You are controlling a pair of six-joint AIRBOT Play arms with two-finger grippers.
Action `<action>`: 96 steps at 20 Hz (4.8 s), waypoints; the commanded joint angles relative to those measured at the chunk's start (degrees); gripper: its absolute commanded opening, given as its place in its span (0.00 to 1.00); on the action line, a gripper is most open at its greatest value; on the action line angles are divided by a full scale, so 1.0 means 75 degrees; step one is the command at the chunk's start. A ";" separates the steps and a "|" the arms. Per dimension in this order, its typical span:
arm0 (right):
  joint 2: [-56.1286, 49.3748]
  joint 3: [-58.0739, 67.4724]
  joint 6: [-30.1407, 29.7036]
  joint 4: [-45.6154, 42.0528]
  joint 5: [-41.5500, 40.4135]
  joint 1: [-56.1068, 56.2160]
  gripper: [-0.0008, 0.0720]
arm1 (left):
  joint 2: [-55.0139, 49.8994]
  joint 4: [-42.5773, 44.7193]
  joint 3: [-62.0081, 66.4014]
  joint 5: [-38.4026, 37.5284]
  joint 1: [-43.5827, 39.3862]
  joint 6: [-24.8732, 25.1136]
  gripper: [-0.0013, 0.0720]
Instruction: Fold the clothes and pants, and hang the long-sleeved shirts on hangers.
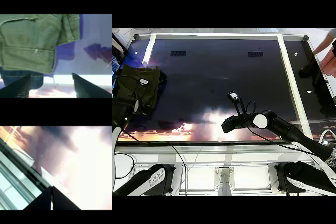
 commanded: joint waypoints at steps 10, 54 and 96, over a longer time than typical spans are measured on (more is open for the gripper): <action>0.0000 0.0000 0.0003 0.0003 0.0009 0.0006 0.04 | -0.1498 0.2171 0.0163 0.0810 0.0289 -0.1037 0.84; 0.3051 0.0708 -0.0283 -0.2428 0.3518 -0.1891 0.40 | -0.1993 -0.6318 0.7842 -0.5377 -0.4707 0.1772 0.10; 0.0857 0.0694 0.3424 -0.4336 0.0006 0.0632 0.76 | -0.2410 -0.4978 0.7842 -0.5826 -0.5321 0.1606 0.10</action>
